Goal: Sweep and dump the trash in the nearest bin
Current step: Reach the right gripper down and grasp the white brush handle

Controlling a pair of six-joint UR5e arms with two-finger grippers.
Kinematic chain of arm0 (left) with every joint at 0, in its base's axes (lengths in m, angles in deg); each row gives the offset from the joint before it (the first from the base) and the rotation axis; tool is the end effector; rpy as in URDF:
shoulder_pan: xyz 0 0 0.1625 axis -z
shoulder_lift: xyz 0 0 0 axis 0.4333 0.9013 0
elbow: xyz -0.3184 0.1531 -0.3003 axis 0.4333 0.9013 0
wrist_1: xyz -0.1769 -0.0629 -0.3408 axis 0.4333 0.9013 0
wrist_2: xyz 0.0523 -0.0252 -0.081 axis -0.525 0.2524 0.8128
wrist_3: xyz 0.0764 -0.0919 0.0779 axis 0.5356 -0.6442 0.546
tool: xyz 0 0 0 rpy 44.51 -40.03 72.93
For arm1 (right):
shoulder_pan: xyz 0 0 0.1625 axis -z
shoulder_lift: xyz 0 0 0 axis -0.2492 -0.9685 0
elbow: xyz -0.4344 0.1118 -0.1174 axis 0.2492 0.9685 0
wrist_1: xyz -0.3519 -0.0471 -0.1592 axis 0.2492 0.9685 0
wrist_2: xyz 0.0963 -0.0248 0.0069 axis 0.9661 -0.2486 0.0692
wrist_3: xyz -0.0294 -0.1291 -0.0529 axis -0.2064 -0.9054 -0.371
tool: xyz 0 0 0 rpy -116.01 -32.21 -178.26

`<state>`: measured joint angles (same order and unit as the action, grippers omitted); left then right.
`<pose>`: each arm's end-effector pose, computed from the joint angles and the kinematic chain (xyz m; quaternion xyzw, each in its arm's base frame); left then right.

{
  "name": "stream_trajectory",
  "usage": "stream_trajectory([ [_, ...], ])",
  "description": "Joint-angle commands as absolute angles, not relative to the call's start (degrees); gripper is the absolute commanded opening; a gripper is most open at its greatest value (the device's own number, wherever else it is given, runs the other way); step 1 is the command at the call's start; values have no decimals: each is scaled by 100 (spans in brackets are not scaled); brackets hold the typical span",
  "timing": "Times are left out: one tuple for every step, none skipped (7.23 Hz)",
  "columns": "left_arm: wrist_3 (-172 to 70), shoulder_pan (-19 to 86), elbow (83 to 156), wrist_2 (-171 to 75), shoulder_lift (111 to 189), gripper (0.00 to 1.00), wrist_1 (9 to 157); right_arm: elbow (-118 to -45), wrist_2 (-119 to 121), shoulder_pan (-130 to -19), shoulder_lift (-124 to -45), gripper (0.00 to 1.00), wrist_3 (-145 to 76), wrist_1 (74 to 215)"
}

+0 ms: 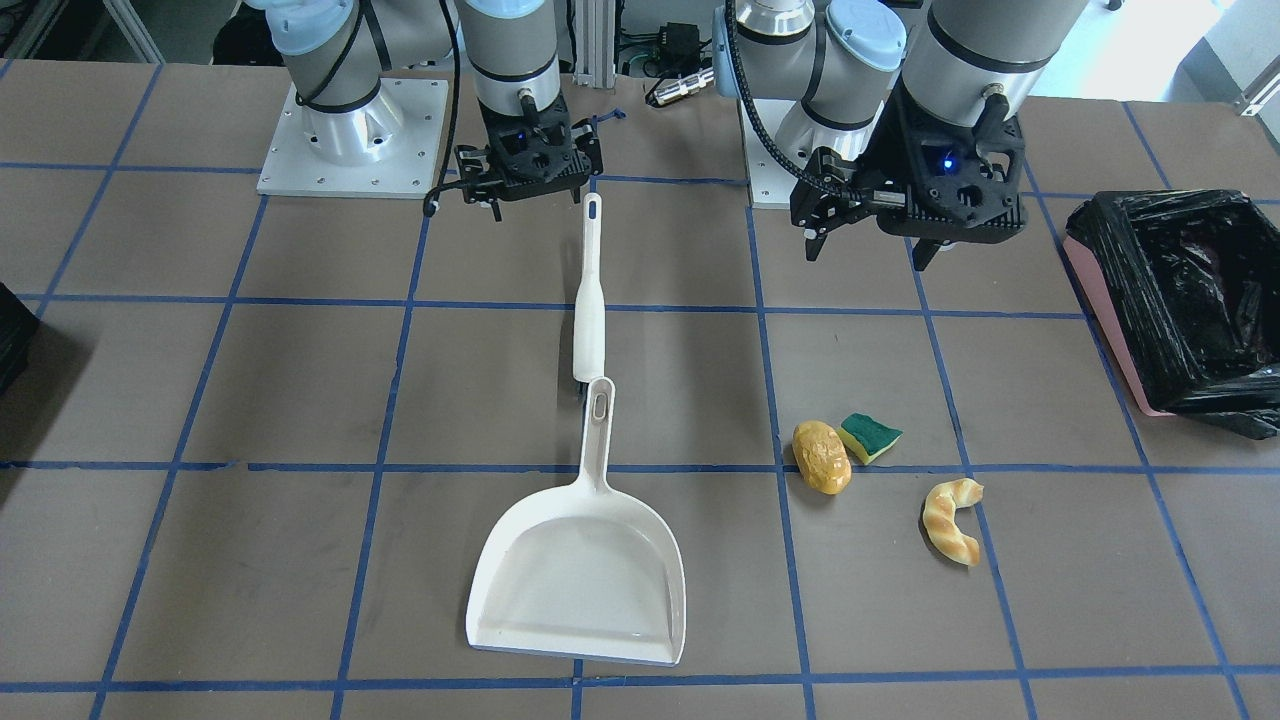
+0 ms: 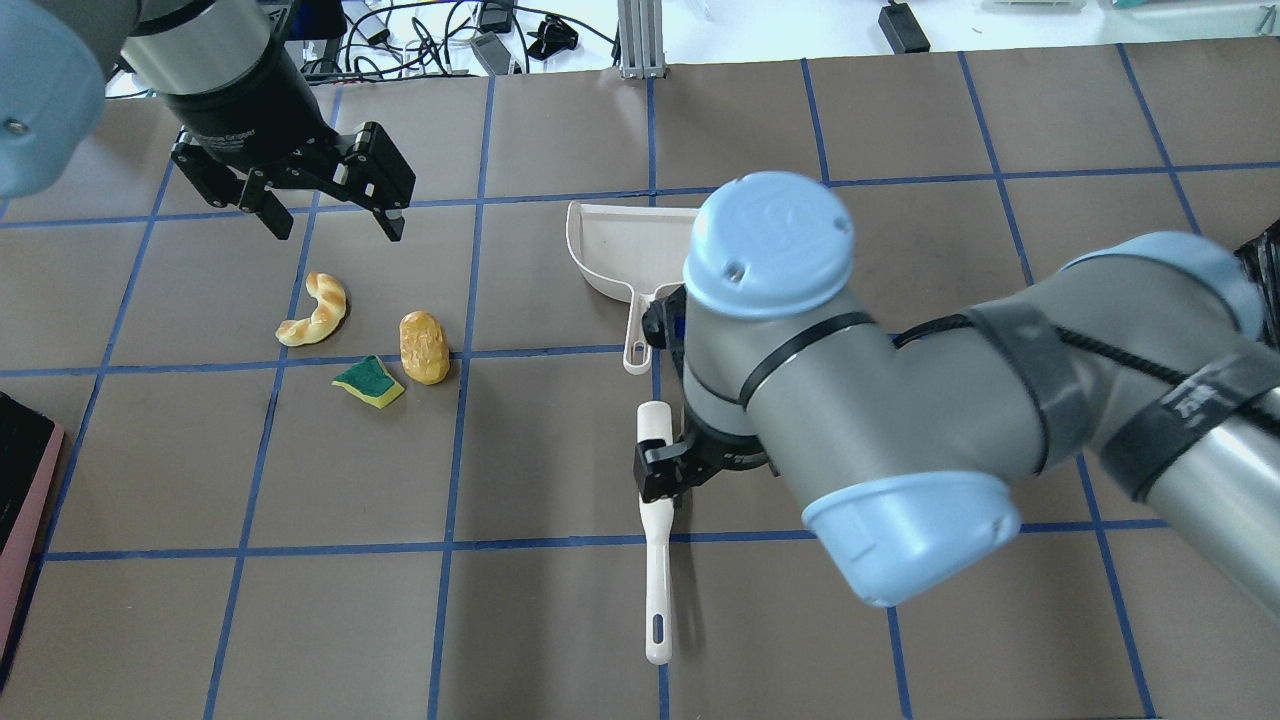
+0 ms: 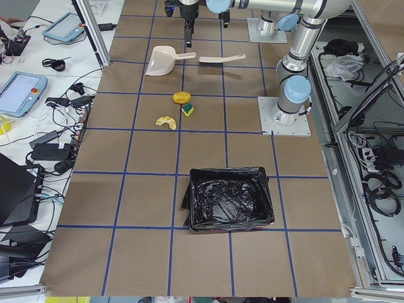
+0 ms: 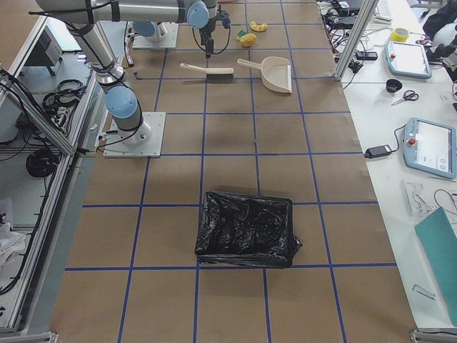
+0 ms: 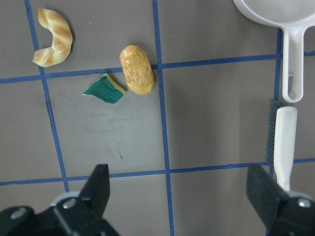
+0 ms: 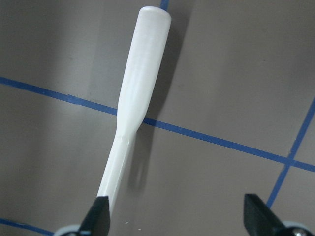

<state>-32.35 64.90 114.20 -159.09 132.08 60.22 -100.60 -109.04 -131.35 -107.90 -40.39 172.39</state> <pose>-0.1394 -0.4751 0.4979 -0.0379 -0.9992 -0.0075 0.0047 0.3104 -0.3014 0.3599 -0.1434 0.9887 0.0431 0.0112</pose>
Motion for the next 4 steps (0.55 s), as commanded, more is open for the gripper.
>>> stream_trajectory([
  [-3243,6485,11430,-15829,13405,100,5800,-10371,-10938,-13554,-10442,94,-3481,17817],
  [-3330,6529,11412,-15828,13536,100,5658,-10564,-10955,-13798,-10249,92,-3201,18124],
  [-3523,6581,11404,-15689,13729,100,5570,-10861,-11059,-13974,-10134,93,-3015,18831],
  [-3725,6756,11412,-15523,14009,100,5160,-11065,-11060,-14002,-10115,94,-2831,19013],
])
